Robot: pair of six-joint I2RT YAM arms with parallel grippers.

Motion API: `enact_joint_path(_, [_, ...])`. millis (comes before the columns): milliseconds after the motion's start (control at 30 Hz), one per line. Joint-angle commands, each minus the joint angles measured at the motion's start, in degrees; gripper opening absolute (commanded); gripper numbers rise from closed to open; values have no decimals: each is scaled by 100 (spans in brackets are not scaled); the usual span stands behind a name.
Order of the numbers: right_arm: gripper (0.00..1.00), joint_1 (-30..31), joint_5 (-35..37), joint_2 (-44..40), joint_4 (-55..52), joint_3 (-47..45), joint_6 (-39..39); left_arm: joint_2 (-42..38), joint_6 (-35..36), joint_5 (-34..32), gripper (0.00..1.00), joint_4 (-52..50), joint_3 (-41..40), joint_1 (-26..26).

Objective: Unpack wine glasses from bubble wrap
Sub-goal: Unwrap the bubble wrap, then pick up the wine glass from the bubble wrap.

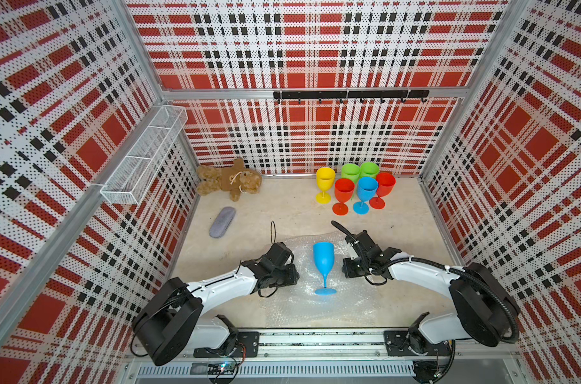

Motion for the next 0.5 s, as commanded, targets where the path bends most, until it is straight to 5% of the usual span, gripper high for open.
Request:
enact_joint_path(0, [33,-34,76,-528,-655,383,-372,-352,76,-163,47,-330,158,-42])
enact_joint_path(167, [55,-41,76,-687,-1831,1316,-834,-945,73,-282,57,-661,576,12])
enact_joint_path(333, [53,-41,394,-1045,-2512,2142,-1215,-1133,572,-333,58,-998,1243,241])
enact_joint_path(467, [54,-13,588,-541,-3320,3169,-1271,-1202,1127,-733,58,-1077,1567,423])
